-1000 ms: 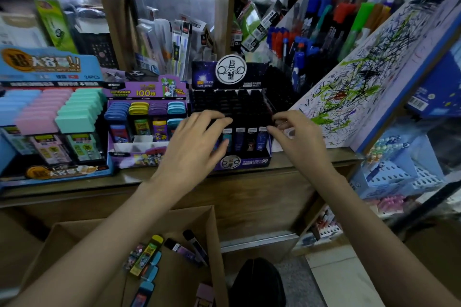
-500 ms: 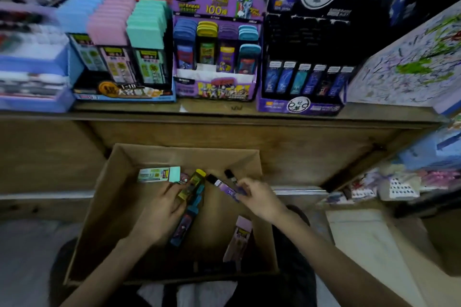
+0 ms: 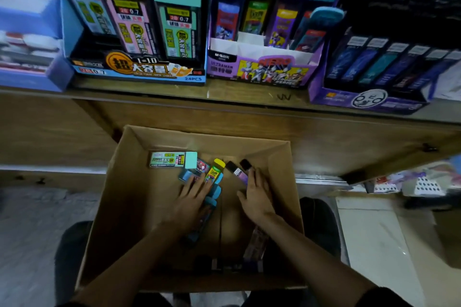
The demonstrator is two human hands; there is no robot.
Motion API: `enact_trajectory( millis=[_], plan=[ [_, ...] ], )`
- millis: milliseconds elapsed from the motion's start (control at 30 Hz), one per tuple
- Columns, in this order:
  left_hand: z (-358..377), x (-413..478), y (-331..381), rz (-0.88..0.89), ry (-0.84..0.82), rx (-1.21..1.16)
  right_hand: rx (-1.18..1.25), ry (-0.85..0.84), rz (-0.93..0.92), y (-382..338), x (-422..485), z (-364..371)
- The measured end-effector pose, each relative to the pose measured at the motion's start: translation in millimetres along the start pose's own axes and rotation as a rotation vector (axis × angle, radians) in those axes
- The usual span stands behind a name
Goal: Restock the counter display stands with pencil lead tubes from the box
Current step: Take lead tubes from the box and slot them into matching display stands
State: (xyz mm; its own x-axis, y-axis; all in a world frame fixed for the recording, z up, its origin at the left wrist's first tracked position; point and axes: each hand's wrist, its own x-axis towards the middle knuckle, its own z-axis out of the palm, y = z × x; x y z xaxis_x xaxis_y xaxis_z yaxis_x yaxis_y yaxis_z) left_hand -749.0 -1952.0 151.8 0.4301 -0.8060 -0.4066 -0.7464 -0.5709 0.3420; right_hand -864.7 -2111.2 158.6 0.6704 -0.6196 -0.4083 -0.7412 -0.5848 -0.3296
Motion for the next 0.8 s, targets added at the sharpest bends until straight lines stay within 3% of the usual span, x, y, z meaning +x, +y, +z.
enact_trajectory(
  millis=[167, 367, 533, 800],
  plan=[
    [7.6, -26.2, -5.1, 0.042, -0.001, 0.005, 0.035, 0.099, -0.073, -8.4, -13.0, 9.1],
    [-14.8, -8.8, -6.9, -0.01, 0.171, -0.162, 0.31, 0.099, 0.012, -16.3, -14.3, 9.5],
    [-22.2, 9.8, -12.3, -0.103, 0.091, -0.145, 0.497, 0.05, 0.133, -19.2, -8.3, 9.4],
    [-21.7, 10.5, -1.2, -0.147, -0.122, -0.208, 0.453, 0.027, 0.169, -14.2, -6.9, 5.9]
  ],
)
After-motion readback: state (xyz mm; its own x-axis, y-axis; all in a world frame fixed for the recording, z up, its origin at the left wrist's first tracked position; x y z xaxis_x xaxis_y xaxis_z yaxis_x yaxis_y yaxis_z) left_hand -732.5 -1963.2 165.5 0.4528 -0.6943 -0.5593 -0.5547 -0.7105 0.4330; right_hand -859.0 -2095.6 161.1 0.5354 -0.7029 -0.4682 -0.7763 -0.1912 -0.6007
